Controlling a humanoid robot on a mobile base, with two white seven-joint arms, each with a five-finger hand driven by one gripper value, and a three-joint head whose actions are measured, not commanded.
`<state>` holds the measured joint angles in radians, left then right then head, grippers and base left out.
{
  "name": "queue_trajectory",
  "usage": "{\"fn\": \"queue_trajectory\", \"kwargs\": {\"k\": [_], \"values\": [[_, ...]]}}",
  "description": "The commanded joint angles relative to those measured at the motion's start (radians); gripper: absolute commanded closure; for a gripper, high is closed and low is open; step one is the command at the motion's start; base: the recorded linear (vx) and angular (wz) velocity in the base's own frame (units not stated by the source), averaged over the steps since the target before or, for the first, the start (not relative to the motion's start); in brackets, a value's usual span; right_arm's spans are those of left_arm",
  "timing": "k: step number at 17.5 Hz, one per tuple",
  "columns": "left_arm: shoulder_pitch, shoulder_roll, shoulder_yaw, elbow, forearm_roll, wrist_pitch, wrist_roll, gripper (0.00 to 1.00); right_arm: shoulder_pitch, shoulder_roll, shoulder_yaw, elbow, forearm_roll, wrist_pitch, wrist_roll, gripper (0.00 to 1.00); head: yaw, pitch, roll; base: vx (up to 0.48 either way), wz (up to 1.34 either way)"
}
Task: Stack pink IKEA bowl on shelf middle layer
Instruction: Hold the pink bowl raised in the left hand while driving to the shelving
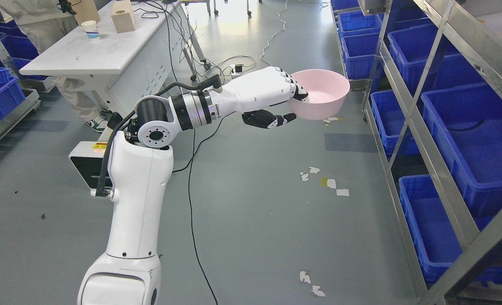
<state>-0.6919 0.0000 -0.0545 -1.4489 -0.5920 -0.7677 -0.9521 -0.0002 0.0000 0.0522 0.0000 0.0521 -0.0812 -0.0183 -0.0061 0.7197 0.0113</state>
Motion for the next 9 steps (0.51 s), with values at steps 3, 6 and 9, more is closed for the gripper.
{"fn": "queue_trajectory", "kwargs": {"k": [3, 6, 9], "values": [[0.002, 0.018, -0.002, -0.004, -0.002, 0.005, 0.006, 0.97, 0.005, -0.017, 0.000, -0.017, 0.000, 0.000, 0.000, 0.00, 0.0000, 0.000, 0.000, 0.307, 0.18], [0.002, 0.018, -0.007, -0.004, -0.002, 0.007, 0.007, 0.97, 0.005, -0.017, 0.000, -0.017, 0.000, 0.000, 0.000, 0.00, 0.0000, 0.000, 0.000, 0.311, 0.06], [0.002, 0.018, -0.016, -0.004, -0.002, 0.007, 0.007, 0.97, 0.005, -0.017, 0.000, -0.017, 0.000, 0.000, 0.000, 0.00, 0.0000, 0.000, 0.000, 0.338, -0.05]]}}
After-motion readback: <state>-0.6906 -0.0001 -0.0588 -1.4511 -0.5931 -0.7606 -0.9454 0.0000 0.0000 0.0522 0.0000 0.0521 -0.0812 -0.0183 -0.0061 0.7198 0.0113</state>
